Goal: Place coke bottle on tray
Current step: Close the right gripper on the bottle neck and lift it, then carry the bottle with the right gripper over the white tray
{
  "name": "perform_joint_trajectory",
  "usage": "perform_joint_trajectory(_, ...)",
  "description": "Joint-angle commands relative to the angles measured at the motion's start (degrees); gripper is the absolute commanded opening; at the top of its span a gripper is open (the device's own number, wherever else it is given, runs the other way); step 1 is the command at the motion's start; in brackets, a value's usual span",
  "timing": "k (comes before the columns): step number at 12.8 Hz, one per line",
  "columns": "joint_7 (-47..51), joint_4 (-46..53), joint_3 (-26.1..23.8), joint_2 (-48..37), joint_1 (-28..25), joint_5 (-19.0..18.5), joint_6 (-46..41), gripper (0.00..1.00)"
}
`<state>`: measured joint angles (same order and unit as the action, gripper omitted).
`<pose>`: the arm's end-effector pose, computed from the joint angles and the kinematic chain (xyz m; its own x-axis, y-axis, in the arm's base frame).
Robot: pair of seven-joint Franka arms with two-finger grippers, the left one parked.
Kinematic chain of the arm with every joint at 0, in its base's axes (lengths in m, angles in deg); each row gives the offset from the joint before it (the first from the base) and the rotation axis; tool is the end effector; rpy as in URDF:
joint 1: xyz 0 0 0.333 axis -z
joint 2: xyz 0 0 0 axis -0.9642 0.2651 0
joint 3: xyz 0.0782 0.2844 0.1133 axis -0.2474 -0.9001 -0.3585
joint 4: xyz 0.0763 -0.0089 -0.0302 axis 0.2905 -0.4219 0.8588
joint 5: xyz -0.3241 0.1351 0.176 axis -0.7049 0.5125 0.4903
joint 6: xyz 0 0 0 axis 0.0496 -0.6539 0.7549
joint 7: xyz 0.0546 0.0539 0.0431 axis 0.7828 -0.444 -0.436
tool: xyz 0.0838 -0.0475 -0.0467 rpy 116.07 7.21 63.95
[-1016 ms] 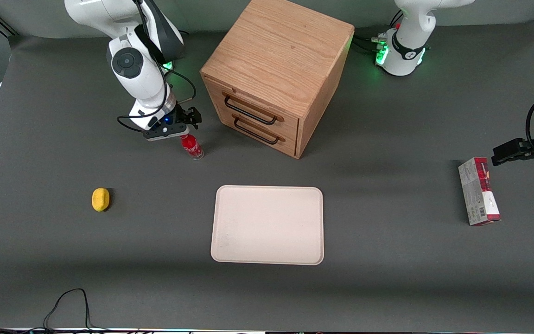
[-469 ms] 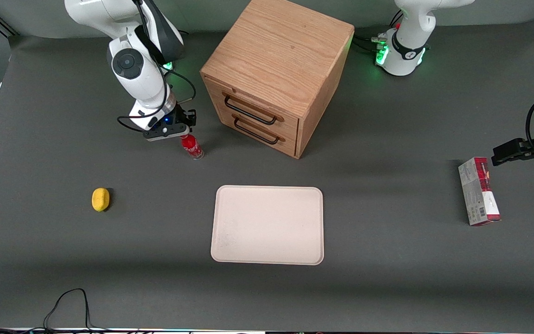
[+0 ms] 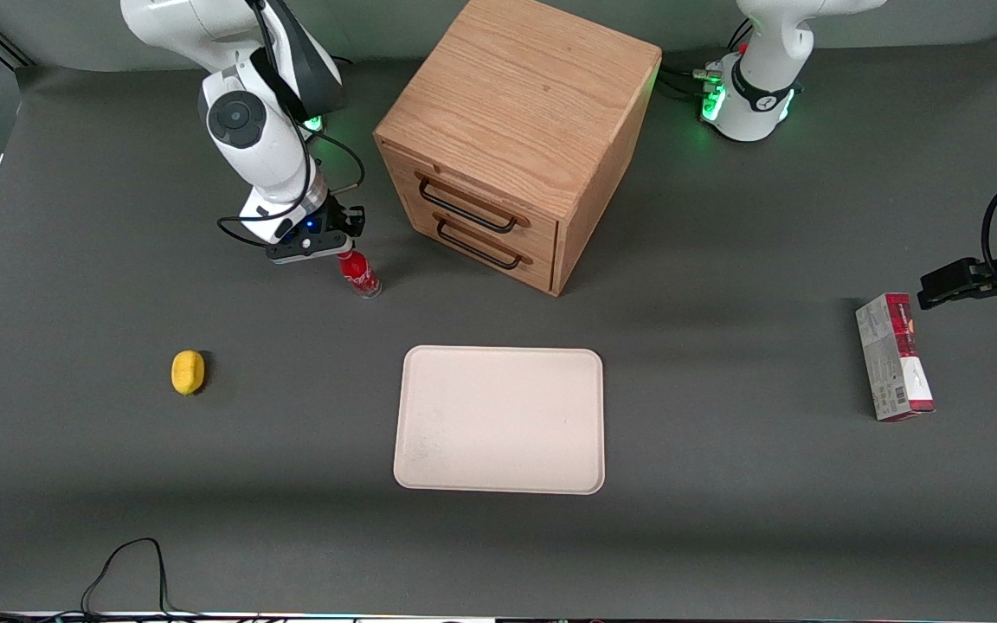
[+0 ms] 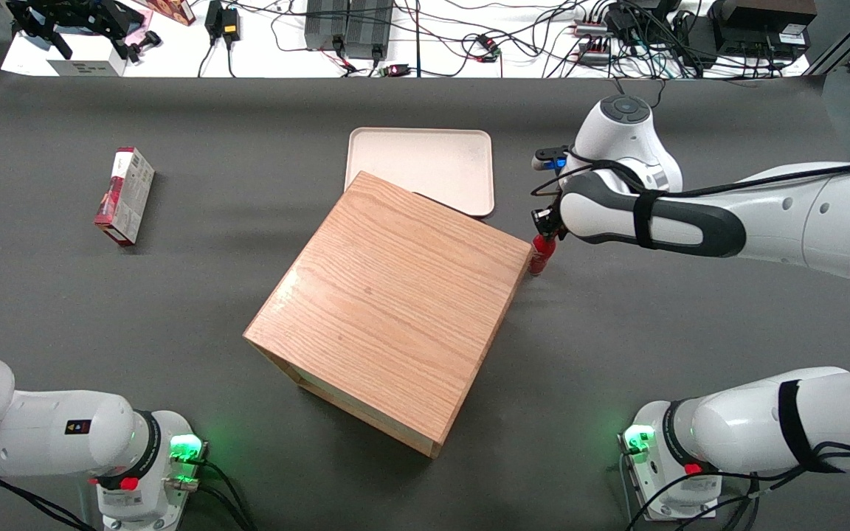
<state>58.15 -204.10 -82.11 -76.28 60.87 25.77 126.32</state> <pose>0.4017 0.2232 0.3362 0.9901 0.1355 -0.0374 0.1346 -0.9906 -0.0264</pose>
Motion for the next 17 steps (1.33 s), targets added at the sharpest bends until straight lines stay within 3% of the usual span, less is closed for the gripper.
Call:
perform_joint_trajectory(1,-1.0,1.8,2.6,-1.1,-0.3,-0.2,0.6,0.0)
perform_joint_trajectory(4,-1.0,13.6,5.5,-0.5,-0.2,0.0,-14.4,0.0)
perform_joint_trajectory(7,-0.9,32.3,7.7,3.2,-0.1,0.3,-30.4,0.0)
perform_joint_trajectory(11,0.4,67.4,7.7,21.5,0.6,0.2,-53.5,0.0)
perform_joint_trajectory(15,8.5,87.8,7.3,38.9,-2.0,-0.7,-56.8,0.0)
perform_joint_trajectory(17,11.9,93.3,7.3,46.9,-4.3,-3.1,-52.9,0.0)
